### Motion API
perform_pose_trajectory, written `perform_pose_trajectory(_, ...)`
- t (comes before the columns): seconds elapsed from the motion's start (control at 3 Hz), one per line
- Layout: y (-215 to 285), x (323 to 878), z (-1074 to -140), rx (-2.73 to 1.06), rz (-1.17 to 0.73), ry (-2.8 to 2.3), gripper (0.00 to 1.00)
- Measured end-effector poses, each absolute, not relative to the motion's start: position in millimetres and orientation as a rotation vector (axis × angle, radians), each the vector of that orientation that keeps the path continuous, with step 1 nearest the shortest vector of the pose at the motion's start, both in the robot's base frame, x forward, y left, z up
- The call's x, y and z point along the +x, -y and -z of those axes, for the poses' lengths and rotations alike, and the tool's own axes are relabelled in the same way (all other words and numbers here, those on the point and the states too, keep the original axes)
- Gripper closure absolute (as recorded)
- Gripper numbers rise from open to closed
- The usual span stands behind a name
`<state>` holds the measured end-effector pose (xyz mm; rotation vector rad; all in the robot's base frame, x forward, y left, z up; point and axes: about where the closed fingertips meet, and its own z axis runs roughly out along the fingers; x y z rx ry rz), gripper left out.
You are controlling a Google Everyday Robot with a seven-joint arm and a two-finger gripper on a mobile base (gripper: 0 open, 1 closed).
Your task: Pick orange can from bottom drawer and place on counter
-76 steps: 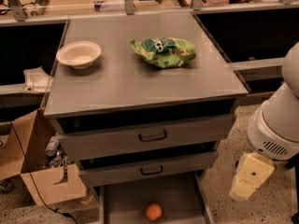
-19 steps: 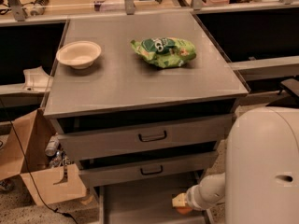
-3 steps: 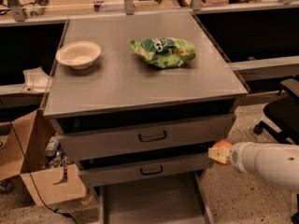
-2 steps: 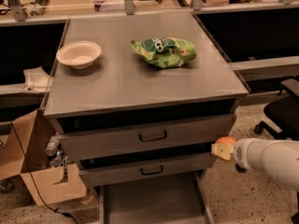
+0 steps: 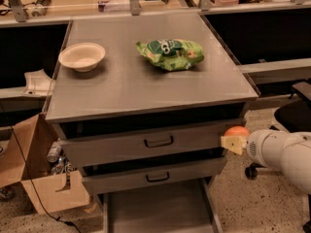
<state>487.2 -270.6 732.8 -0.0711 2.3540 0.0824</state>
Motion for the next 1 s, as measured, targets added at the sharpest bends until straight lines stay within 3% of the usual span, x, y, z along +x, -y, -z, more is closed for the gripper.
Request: perform_pose_trajectory(1.0,294,500,-787,-0.084,0.011,-2.266,1.00)
